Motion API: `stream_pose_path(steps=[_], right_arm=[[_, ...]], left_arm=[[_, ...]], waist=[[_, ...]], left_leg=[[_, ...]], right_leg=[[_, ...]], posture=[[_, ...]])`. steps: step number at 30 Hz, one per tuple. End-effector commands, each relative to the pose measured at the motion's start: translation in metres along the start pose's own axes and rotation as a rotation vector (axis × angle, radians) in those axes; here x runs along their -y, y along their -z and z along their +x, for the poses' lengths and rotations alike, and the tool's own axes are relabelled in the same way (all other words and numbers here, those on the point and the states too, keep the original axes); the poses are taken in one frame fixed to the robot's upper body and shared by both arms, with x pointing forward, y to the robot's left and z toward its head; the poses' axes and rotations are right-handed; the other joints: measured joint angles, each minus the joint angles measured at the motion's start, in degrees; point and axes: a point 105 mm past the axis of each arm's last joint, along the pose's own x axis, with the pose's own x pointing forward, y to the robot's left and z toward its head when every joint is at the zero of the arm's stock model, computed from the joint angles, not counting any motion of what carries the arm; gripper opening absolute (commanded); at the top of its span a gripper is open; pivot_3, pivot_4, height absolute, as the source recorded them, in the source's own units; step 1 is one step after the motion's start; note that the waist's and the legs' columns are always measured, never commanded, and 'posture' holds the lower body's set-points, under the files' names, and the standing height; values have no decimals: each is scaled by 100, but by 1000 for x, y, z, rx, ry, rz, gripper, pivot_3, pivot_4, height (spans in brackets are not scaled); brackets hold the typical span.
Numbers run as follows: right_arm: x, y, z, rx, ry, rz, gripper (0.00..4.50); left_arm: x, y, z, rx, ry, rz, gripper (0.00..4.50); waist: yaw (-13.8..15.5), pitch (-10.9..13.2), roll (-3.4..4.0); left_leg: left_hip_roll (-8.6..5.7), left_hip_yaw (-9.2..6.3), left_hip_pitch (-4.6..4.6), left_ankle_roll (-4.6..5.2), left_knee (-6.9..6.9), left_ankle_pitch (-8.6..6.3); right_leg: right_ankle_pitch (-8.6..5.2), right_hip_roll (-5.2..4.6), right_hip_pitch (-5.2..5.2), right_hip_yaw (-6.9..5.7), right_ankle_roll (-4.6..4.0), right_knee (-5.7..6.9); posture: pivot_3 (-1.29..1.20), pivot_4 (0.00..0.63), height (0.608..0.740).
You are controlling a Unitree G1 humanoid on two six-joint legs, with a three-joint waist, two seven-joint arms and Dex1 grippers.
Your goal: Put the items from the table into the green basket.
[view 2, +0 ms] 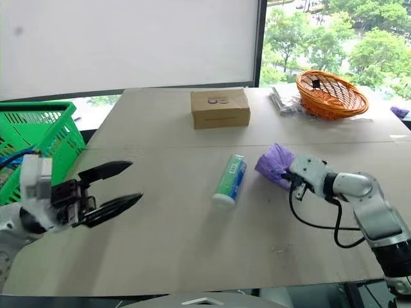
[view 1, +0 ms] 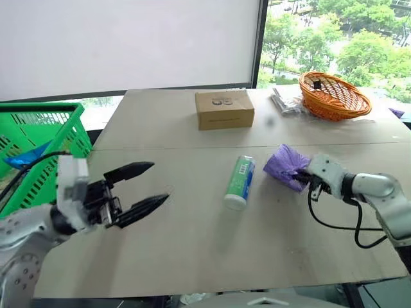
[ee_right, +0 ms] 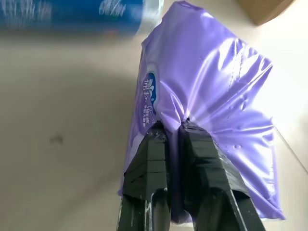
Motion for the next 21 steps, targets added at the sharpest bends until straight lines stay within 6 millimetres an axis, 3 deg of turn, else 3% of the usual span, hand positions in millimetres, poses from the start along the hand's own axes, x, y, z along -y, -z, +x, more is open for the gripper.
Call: stream_pose_path(steps=[1,4,6,8,15,21], right_arm=[[20,-69,-14,246,14,-10,21],[13,-118,-14,467,-71,112,21],[4,-150,-18,643,-183,283,21],[-9,-170,-22,732,-315,372,21],[-31,-200,-22,833,-494,447,21],[-31,-202,-37,910,-633,600,21]], left_arm=[[0,-15,19,118,-1,-57,4500],[-3,-31,37,257,12,-130,4500],[-2,-41,47,342,37,-179,4500],[-1,-49,55,412,73,-222,4500],[1,-64,72,490,149,-283,4500],[-8,-61,64,517,127,-314,4500]], waist=[[-28,7,11],[-61,7,10],[-71,2,3],[-72,2,3],[-76,-1,-1],[-130,-1,-1]], left_leg=[[1,1,-7,0,-1,0],[3,-5,-15,-2,-5,0],[4,-13,-18,-4,-7,0],[3,-17,-22,-6,-9,0],[-27,-11,-28,-24,-9,12],[-25,-13,-24,-27,-9,14]], right_leg=[[5,1,-8,1,7,0],[27,1,-17,-1,-8,0],[28,1,-18,-5,-11,0],[29,1,-21,-4,-14,-1],[30,-25,-25,-2,-11,-3],[30,-18,-26,-2,-12,1]], posture=[[184,0,740],[183,0,740],[183,0,740],[184,0,740],[187,0,740],[193,0,740]])
